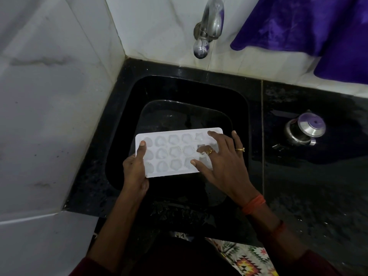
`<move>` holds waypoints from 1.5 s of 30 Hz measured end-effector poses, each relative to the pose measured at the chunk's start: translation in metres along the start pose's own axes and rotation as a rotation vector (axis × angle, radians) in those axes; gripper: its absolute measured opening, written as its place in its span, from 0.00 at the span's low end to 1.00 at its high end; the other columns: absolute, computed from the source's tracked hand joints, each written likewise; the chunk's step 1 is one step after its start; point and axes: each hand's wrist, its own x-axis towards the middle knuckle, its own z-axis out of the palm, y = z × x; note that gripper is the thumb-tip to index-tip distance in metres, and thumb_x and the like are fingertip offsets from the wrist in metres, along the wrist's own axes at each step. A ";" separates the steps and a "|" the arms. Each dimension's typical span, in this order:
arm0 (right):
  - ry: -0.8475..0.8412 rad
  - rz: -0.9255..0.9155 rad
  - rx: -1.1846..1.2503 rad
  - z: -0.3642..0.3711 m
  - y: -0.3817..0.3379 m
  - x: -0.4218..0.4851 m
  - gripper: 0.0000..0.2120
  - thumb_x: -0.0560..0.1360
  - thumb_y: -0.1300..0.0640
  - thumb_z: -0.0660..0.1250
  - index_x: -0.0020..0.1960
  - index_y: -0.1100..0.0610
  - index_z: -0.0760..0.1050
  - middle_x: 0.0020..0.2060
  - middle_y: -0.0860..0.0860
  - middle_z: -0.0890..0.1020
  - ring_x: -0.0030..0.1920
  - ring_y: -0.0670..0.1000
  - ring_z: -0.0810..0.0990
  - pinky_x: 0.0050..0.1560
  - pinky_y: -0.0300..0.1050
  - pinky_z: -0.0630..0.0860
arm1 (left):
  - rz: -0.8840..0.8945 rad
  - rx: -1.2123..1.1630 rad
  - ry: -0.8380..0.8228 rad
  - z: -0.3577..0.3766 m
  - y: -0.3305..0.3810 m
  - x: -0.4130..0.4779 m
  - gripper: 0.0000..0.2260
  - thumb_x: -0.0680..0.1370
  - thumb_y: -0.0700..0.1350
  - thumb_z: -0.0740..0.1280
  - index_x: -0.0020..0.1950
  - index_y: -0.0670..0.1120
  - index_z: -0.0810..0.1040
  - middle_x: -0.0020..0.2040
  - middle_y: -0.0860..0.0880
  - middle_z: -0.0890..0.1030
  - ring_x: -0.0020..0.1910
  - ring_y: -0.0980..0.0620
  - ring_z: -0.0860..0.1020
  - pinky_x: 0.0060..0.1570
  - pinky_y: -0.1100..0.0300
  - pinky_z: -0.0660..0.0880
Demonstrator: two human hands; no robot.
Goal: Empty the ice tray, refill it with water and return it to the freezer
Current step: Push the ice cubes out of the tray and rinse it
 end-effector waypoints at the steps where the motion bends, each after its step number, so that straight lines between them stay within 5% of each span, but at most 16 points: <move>1: -0.006 0.002 -0.001 0.001 0.000 0.000 0.24 0.78 0.32 0.59 0.57 0.48 0.81 0.68 0.52 0.73 0.71 0.53 0.71 0.79 0.60 0.50 | 0.000 -0.001 0.002 0.000 0.000 0.000 0.13 0.79 0.52 0.71 0.46 0.42 0.82 0.42 0.45 0.87 0.39 0.46 0.87 0.31 0.53 0.82; 17: 0.017 0.019 -0.004 0.001 -0.004 0.001 0.21 0.78 0.35 0.61 0.55 0.49 0.83 0.68 0.52 0.74 0.71 0.54 0.71 0.79 0.61 0.50 | -0.015 -0.003 0.001 -0.005 -0.003 0.002 0.15 0.79 0.53 0.71 0.50 0.41 0.83 0.48 0.41 0.87 0.46 0.42 0.87 0.35 0.51 0.84; 45: -0.069 0.006 -0.094 -0.010 -0.011 0.005 0.22 0.77 0.33 0.60 0.55 0.47 0.84 0.73 0.56 0.71 0.75 0.56 0.66 0.79 0.62 0.41 | 0.002 0.003 0.017 -0.014 -0.004 0.005 0.14 0.77 0.54 0.73 0.46 0.42 0.83 0.42 0.45 0.88 0.39 0.46 0.87 0.31 0.54 0.82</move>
